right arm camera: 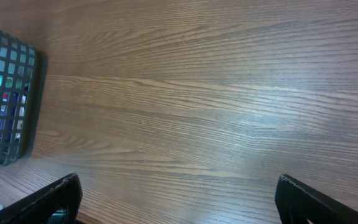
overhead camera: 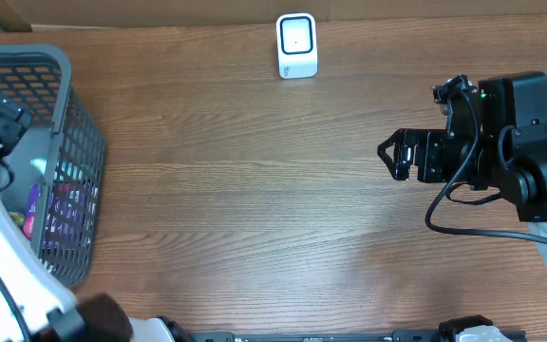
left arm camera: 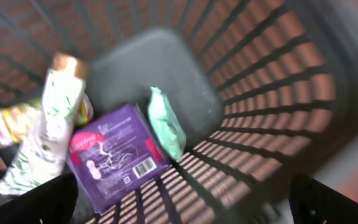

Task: Scan the item barcode
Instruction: 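Reach into basket and grasp the green wet-wipe pack with left gripper, then carry the green pack to table center and release it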

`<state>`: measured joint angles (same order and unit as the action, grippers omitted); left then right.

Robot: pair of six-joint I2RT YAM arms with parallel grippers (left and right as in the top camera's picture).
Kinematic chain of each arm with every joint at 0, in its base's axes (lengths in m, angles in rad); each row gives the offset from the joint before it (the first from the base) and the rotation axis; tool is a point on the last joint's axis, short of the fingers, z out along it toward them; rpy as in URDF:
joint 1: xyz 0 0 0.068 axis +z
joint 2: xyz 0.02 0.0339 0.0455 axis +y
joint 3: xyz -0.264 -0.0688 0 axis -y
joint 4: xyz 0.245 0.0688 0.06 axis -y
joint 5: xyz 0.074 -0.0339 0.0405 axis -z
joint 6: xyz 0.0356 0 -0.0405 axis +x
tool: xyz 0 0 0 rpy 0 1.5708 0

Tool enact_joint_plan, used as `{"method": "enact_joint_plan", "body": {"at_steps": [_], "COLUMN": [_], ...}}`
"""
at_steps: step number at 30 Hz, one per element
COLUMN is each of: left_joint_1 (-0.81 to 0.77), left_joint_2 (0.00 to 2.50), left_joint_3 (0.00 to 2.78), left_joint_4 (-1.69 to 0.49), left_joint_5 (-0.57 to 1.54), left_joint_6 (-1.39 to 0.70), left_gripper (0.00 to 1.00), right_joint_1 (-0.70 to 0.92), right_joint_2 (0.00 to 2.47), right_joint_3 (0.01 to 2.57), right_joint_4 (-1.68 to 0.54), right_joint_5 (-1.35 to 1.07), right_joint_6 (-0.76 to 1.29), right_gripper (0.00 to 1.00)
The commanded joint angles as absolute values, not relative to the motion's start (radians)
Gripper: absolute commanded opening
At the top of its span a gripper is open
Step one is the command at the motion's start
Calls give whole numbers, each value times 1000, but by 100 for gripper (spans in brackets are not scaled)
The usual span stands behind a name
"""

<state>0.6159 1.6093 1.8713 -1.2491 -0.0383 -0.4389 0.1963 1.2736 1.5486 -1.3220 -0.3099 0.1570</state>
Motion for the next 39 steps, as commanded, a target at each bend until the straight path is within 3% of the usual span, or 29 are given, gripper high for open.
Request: {"method": "enact_joint_plan", "body": {"at_steps": [1, 24, 27, 28, 29, 30, 39], "left_joint_1": [624, 583, 583, 583, 583, 583, 584], "left_joint_2": [1729, 2211, 2241, 2251, 2254, 2254, 2111], "left_joint_3": [1851, 1851, 1851, 1851, 1851, 1851, 2077], "left_joint_4": [-1228, -1144, -1142, -1140, -1140, -1140, -1283], "left_joint_5": [-54, -35, -42, -48, -51, -52, -53], "left_joint_6": [-499, -562, -561, -558, -552, -550, -463], "left_gripper": [100, 92, 75, 51, 38, 7, 4], "right_joint_1": [199, 199, 199, 199, 199, 199, 199], "right_joint_2": [1269, 1269, 1269, 1269, 1269, 1269, 1269], "right_joint_3": [1571, 1571, 1571, 1571, 1571, 1571, 1571], "right_joint_4": [-1322, -1349, -1350, -1349, -1349, -1349, -1349], "right_joint_5": [-308, -308, -308, -308, -308, -308, -308], "right_joint_6": [155, 182, 182, 182, 182, 182, 182], "right_gripper": [100, 100, 100, 100, 100, 100, 100]}}
